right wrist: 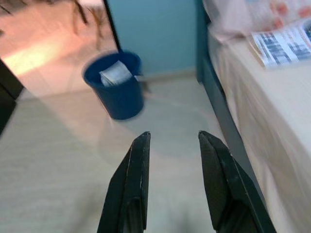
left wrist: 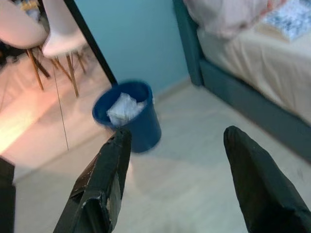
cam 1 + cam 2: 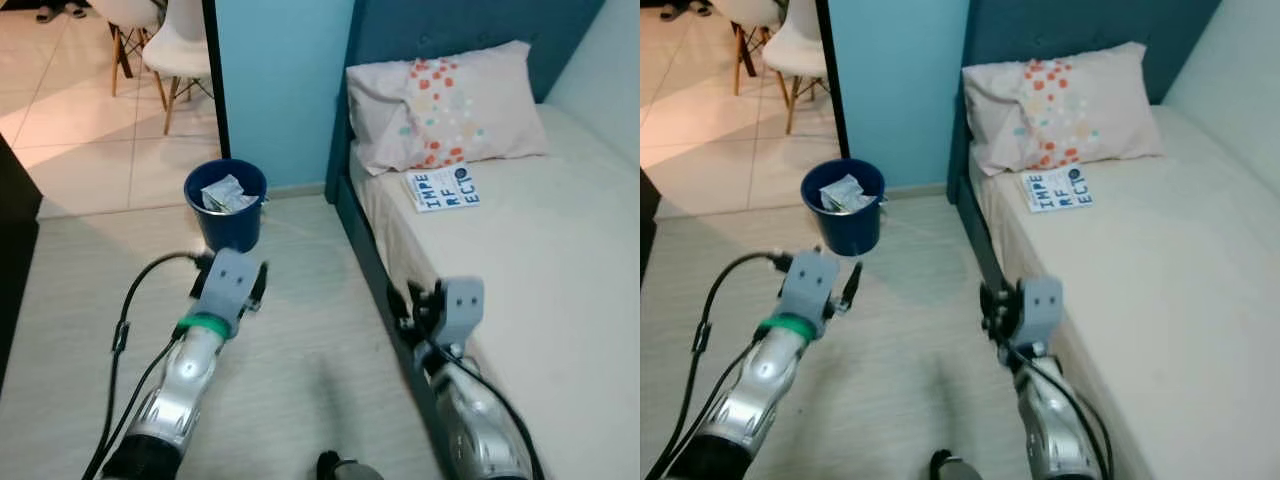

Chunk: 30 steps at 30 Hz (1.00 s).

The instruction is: Clean up the room

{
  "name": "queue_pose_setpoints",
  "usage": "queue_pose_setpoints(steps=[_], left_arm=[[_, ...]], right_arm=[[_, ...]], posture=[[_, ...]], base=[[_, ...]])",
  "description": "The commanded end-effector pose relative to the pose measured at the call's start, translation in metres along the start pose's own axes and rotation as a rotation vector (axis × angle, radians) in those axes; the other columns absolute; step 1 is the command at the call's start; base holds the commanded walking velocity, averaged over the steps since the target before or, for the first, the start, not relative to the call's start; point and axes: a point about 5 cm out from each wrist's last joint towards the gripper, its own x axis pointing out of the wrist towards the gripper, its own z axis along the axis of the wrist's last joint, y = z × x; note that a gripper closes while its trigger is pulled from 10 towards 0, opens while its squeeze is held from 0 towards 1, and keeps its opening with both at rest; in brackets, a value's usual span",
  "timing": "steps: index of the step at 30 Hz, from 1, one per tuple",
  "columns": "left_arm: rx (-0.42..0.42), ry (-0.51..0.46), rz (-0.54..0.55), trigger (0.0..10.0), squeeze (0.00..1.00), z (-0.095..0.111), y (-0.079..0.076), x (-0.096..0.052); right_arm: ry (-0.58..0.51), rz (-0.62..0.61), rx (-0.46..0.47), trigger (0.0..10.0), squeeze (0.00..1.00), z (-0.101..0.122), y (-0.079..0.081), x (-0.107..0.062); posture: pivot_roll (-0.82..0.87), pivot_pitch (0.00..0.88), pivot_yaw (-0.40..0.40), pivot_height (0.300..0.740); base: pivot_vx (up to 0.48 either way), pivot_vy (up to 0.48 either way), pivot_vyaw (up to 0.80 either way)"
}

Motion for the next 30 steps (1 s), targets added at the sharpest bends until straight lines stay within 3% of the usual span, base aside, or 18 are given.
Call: queue_pose_setpoints(steps=[1, 4, 5, 8, 9, 10, 13, 15, 17, 20, 25, 30], left_arm=[[-0.023, 0.022, 0.028, 10.0, 0.0, -0.003, 0.005, -0.006], [-0.037, 0.025, 0.039, 10.0, 0.0, -0.003, 0.007, -0.008], [-0.073, -0.071, 0.077, 10.0, 0.0, 0.019, 0.019, -0.012], [-0.082, -0.118, 0.09, 10.0, 0.0, 0.029, 0.023, -0.013], [-0.085, -0.21, 0.119, 10.0, 0.0, 0.052, 0.034, -0.013], [-0.085, -0.21, 0.119, 10.0, 0.0, 0.052, 0.034, -0.013], [-0.085, -0.307, 0.157, 10.0, 0.0, 0.078, 0.045, -0.018], [-0.085, -0.307, 0.157, 10.0, 0.0, 0.078, 0.045, -0.018], [-0.092, -0.341, 0.168, 10.0, 0.0, 0.089, 0.049, -0.03], [-0.081, -0.34, 0.159, 10.0, 0.0, 0.089, 0.047, -0.031], [-0.053, -0.3, 0.148, 10.0, 0.0, 0.079, 0.046, -0.025], [-0.049, -0.271, 0.148, 10.0, 0.0, 0.078, 0.051, -0.026]], right_arm=[[-0.017, 0.0, -0.021, 10.0, 0.0, 0.004, -0.003, -0.007], [-0.027, 0.002, -0.025, 10.0, 0.0, 0.006, -0.002, -0.008], [-0.16, 0.017, -0.092, 10.0, 0.0, 0.041, 0.001, -0.005], [-0.216, 0.024, -0.111, 10.0, 0.0, 0.056, 0.003, -0.003], [-0.299, 0.027, -0.132, 10.0, 0.0, 0.082, 0.004, -0.003], [-0.299, 0.027, -0.132, 10.0, 0.0, 0.082, 0.004, -0.003], [-0.356, 0.024, -0.13, 10.0, 0.0, 0.102, 0.001, -0.013], [-0.356, 0.024, -0.13, 10.0, 0.0, 0.102, 0.001, -0.013], [-0.333, 0.007, -0.092, 10.0, 0.0, 0.097, -0.002, -0.031], [-0.316, -0.007, -0.063, 10.0, 0.0, 0.091, -0.002, -0.035], [-0.274, -0.048, -0.046, 10.0, 0.0, 0.075, -0.001, -0.031], [-0.253, -0.05, -0.057, 10.0, 0.0, 0.075, 0.002, -0.032]], posture=[[-0.19, 0.0, -0.01, 0.74], [-0.19, 0.0, -0.01, 0.74], [-0.19, 0.0, -0.012, 0.74], [-0.19, 0.0, -0.012, 0.74], [-0.17, 0.0, -0.019, 0.74], [-0.17, 0.0, -0.019, 0.74], [-0.16, 0.0, -0.022, 0.74], [-0.16, 0.0, -0.022, 0.74], [-0.16, 0.0, -0.016, 0.74], [-0.16, 0.0, -0.015, 0.74], [-0.17, 0.0, -0.001, 0.74], [-0.17, 0.0, -0.002, 0.74]], base=[[0.0, 0.0, 0.0], [0.0, 0.0, 0.0], [0.0, 0.0, 0.0], [0.0, 0.0, 0.0], [0.0, 0.0, 0.0], [0.0, 0.0, 0.0], [0.0, 0.0, 0.0], [0.0, 0.0, 0.0], [0.0, 0.0, 0.0], [0.0, 0.0, 0.0], [0.0, 0.0, 0.0], [0.0, 0.0, 0.0]])
